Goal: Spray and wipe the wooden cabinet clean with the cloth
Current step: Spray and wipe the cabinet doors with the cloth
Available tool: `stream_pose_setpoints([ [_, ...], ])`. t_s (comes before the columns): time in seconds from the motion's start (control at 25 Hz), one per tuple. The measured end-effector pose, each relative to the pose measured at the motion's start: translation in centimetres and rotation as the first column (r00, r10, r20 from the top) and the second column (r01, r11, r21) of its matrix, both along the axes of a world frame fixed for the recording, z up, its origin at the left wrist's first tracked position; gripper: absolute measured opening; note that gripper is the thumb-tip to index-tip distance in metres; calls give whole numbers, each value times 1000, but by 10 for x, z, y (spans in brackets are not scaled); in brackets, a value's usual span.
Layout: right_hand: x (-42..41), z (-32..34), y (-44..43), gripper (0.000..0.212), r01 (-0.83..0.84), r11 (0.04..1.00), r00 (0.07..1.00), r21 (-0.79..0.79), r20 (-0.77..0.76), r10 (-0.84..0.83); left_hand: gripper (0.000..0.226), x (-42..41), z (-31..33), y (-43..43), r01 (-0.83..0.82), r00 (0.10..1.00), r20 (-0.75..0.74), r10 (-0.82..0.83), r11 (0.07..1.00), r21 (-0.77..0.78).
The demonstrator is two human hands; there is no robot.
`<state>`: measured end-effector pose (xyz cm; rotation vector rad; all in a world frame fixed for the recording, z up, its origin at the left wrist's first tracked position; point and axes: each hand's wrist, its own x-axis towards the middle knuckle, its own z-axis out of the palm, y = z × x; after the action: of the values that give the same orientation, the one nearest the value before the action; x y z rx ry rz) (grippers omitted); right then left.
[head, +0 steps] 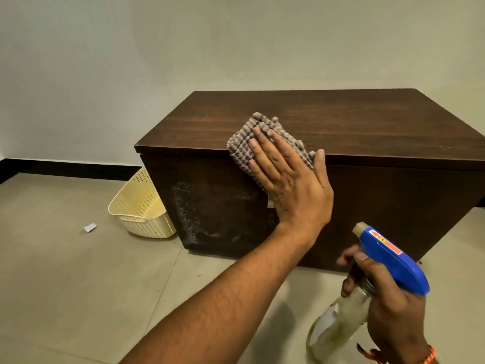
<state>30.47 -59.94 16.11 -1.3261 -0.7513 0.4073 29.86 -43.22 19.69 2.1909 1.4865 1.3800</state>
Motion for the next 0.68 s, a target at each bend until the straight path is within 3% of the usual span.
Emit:
stream_pose_setpoints([
  [0.04,-2,0,2,30,2,1000,1000,-13,-1,-2,85,-2,-3,1,37,998,-52,-35,999,26],
  [0.12,-8,3,7,22,6,1000,1000,-5,-17,-6,86,-15,-7,13,55,995,-84,-50,997,54],
  [0.28,-17,5,12,11,0,1000,1000,3,-15,0,89,-61,-9,61,-120,992,43,117,990,75],
  [0.4,-18,1,14,13,-22,1000,1000,-12,10,22,87,-101,-14,105,-269,927,251,279,960,-74],
  [0.52,-19,-3,16,13,-31,999,999,-25,7,32,79,-134,-16,141,-319,765,459,451,886,-337],
  [0.6,-20,-5,18,17,-40,999,999,-25,0,40,75,-139,-18,149,-323,722,496,483,868,-376],
  [0.68,-21,-6,18,24,-50,998,999,-34,-17,49,75,-133,-26,142,-304,740,498,452,885,-352],
])
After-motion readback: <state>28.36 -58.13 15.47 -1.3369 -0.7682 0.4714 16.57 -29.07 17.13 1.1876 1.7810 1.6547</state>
